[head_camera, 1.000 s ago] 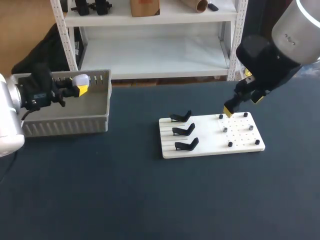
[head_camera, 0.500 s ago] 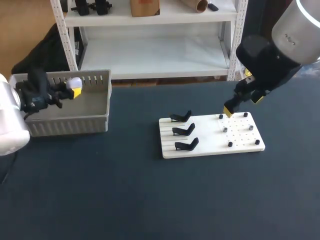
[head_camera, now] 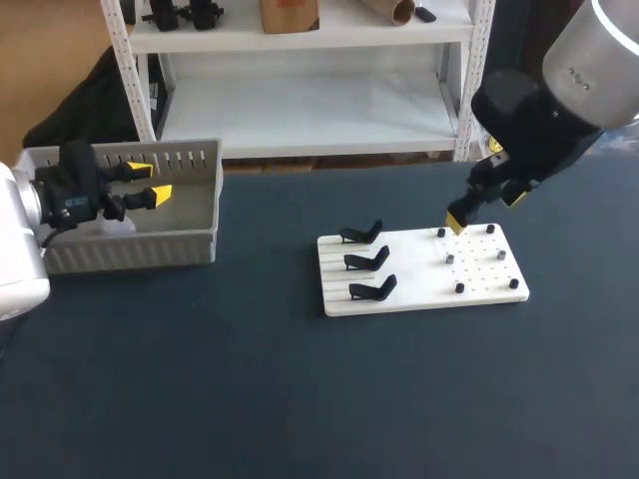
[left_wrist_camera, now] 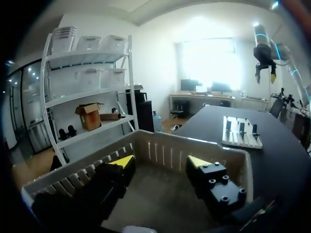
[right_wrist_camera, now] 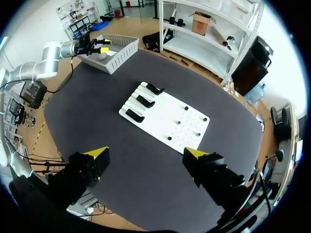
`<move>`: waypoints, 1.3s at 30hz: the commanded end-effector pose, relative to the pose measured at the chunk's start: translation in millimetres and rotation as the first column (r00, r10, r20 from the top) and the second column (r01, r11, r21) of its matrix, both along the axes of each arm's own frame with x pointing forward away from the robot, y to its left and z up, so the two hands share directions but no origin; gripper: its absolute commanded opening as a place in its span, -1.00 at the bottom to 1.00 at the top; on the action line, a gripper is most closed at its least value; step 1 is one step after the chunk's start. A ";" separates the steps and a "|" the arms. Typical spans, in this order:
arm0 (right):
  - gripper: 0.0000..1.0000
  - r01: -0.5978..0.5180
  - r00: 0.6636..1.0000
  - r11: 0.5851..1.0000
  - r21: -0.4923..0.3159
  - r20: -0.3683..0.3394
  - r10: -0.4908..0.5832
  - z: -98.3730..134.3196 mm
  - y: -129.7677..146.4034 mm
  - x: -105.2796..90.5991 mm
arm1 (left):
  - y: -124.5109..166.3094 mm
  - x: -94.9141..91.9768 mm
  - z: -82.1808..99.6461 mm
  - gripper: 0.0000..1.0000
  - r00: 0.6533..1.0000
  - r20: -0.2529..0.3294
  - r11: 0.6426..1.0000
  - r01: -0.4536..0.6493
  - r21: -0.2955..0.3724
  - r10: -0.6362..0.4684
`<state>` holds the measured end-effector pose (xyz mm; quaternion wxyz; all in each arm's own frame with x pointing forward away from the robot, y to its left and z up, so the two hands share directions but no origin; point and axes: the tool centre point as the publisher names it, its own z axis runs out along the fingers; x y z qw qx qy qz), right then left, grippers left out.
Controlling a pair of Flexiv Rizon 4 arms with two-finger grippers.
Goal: Pick up each earbud case from the left stands, insert the matching earbuds, close the lid, and place the case in the box.
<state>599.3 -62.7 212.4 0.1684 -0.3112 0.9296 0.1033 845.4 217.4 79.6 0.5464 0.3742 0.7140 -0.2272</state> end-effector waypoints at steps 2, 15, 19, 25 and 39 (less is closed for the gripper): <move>1.00 0.000 1.000 1.000 0.001 0.001 0.000 -0.1 -0.1 -0.3 | 0.1 -17.9 17.3 0.89 0.996 -0.009 0.996 0.086 0.014 -0.086; 1.00 0.000 1.000 1.000 0.001 0.001 0.000 -0.1 -0.1 -0.3 | -21.6 -66.2 40.9 1.00 0.978 0.003 0.975 0.209 0.071 -0.210; 1.00 0.000 1.000 1.000 0.001 0.001 0.000 -0.1 -0.1 -0.3 | -29.7 -80.2 49.1 1.00 0.977 0.006 0.974 0.213 0.071 -0.214; 1.00 0.000 1.000 1.000 0.001 0.001 0.000 -0.1 -0.1 -0.3 | -42.3 -100.1 57.9 1.00 0.989 -0.023 0.985 0.151 0.085 -0.149; 1.00 0.000 1.000 1.000 0.001 0.001 0.000 -0.1 -0.1 -0.3 | -42.3 -100.1 57.9 1.00 0.989 -0.023 0.985 0.151 0.085 -0.149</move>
